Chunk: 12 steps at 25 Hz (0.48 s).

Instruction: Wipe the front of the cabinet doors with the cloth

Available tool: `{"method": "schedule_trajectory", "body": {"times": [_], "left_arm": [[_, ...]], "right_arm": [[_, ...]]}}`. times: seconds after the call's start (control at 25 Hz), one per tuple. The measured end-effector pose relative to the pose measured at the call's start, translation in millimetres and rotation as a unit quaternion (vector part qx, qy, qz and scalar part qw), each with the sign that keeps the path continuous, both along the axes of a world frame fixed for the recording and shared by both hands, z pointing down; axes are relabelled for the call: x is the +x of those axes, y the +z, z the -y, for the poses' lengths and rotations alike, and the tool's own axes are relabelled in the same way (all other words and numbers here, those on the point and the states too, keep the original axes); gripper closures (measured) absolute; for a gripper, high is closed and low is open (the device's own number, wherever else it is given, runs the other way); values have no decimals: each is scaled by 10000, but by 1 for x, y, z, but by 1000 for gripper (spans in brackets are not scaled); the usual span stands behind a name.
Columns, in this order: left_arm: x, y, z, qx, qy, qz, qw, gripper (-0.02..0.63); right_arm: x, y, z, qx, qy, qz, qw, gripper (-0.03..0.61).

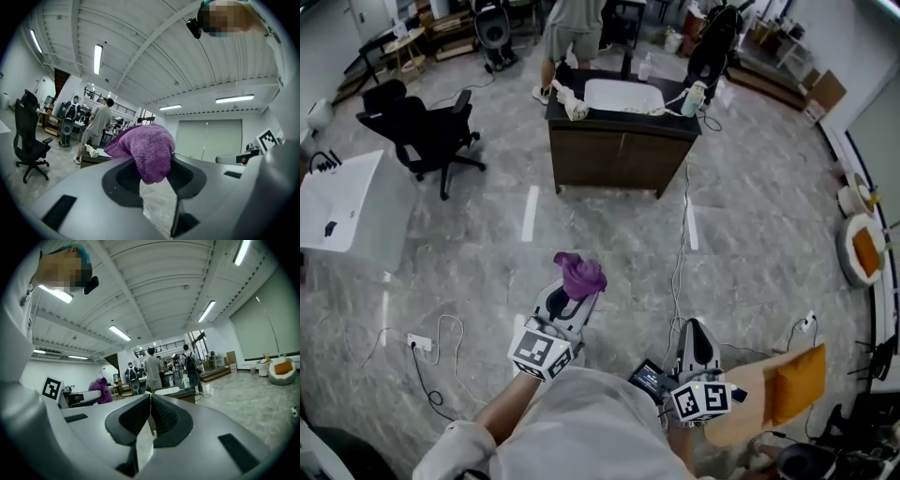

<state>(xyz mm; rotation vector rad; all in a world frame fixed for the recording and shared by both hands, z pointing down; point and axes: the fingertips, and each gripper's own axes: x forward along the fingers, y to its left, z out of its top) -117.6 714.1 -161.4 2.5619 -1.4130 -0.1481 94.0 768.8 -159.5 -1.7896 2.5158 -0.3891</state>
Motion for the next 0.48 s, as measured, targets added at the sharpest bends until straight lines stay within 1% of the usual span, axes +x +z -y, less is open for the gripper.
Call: {"method": "schedule_trajectory", "body": {"times": [0.24, 0.36, 0.48], "left_arm": [[-6, -8, 66, 204, 247, 23, 9995, 477], [-13, -3, 88, 100, 233, 28, 9997, 477], [-9, 4, 104, -69, 217, 19, 9997, 477]], "right_arm": [[-9, -6, 62, 200, 214, -74, 9995, 549], [-12, -3, 81, 137, 298, -88, 9994, 549], [-5, 1, 98, 34, 329, -91, 9994, 549]]}}
